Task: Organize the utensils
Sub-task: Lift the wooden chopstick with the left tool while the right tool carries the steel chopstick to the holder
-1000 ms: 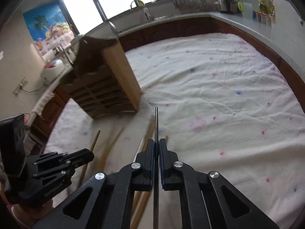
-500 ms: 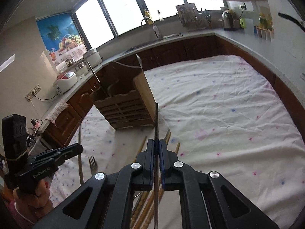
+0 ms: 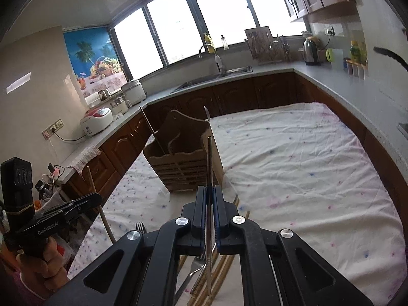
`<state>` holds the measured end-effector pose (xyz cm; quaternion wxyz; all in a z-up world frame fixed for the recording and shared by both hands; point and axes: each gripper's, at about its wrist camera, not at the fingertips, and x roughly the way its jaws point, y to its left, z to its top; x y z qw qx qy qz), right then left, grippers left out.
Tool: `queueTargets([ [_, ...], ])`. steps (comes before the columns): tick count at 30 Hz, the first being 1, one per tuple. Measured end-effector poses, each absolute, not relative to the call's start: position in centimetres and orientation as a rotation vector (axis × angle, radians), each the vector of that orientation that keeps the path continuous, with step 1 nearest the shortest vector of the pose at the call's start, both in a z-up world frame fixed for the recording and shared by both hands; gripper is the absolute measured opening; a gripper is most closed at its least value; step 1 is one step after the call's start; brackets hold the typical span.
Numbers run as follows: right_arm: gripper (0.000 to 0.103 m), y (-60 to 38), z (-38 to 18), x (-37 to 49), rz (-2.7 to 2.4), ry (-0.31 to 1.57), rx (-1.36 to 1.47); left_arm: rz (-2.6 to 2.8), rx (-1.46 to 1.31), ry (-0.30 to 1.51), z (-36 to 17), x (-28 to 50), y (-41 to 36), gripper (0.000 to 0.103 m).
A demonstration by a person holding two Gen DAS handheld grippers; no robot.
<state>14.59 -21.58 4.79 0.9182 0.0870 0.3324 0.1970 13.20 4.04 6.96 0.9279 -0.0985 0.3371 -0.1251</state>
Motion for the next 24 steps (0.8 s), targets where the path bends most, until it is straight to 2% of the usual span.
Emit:
queueTargets([
  [24,0.005,-21.6,7.3,16.0,0.410,0.538,0.219,-0.227,-0.292,0.492,8.8,13.1,7.6,0.004],
])
